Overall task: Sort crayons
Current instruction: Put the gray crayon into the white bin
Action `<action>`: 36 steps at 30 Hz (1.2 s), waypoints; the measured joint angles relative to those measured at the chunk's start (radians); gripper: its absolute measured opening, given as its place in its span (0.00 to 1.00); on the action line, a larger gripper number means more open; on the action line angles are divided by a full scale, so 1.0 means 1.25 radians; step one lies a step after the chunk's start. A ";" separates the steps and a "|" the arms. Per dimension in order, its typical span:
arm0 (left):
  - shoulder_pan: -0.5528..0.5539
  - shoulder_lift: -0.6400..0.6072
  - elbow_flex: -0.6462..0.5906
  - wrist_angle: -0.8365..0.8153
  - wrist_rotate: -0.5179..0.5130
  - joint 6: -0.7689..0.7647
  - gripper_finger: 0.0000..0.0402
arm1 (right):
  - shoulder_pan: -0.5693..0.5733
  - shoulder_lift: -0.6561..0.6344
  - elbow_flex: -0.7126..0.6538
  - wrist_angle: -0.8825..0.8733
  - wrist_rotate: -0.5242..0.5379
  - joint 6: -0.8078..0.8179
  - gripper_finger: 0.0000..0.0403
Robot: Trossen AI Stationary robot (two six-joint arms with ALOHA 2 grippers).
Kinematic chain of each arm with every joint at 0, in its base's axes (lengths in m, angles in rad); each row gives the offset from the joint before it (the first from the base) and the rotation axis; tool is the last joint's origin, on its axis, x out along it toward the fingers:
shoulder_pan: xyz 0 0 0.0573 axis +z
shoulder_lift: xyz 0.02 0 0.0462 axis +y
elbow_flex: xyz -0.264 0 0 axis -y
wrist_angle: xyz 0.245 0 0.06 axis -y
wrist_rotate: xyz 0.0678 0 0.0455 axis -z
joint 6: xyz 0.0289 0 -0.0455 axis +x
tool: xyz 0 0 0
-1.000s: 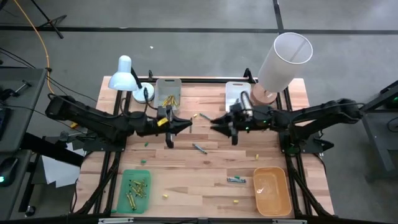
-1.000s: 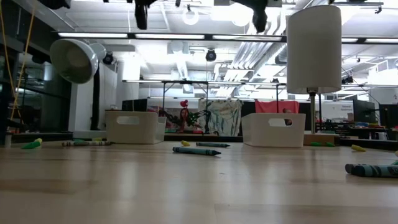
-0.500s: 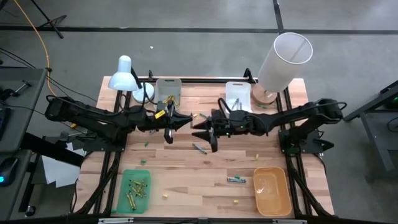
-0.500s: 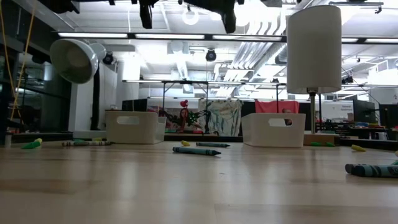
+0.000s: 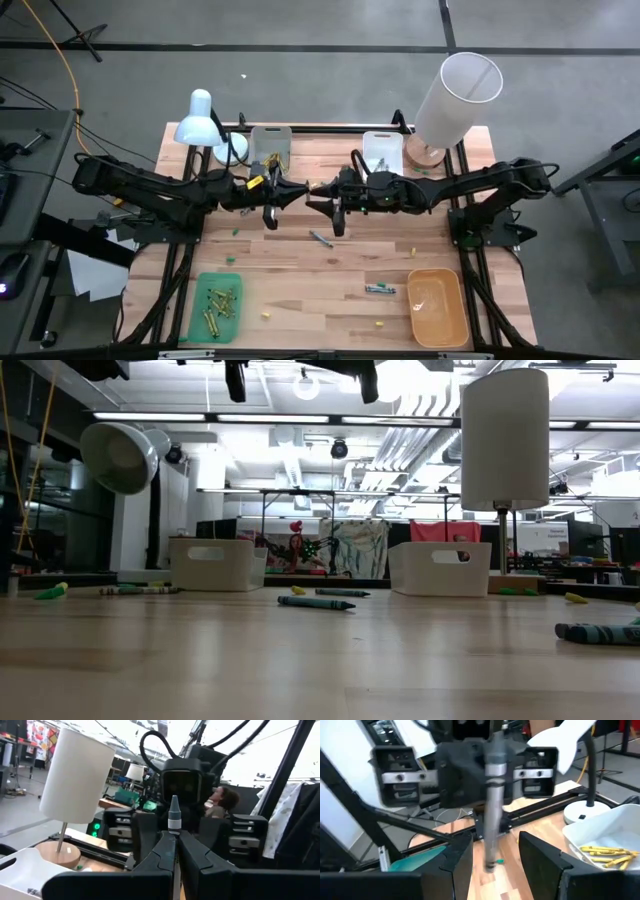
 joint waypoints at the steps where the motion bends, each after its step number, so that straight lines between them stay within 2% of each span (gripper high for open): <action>1: 0.000 0.000 0.000 0.001 0.004 0.000 0.00 | -0.003 0.000 0.000 0.002 0.001 0.001 0.38; 10: 0.000 0.003 0.009 0.002 0.018 0.008 0.00 | -0.018 0.000 0.000 0.028 -0.030 0.008 0.31; 19: 0.010 0.055 0.038 0.000 0.019 0.021 0.00 | -0.018 0.000 0.000 0.022 -0.033 0.008 0.26; 36: 0.010 0.037 0.038 -0.012 0.000 0.049 0.00 | -0.018 0.000 0.000 0.010 -0.042 0.008 0.05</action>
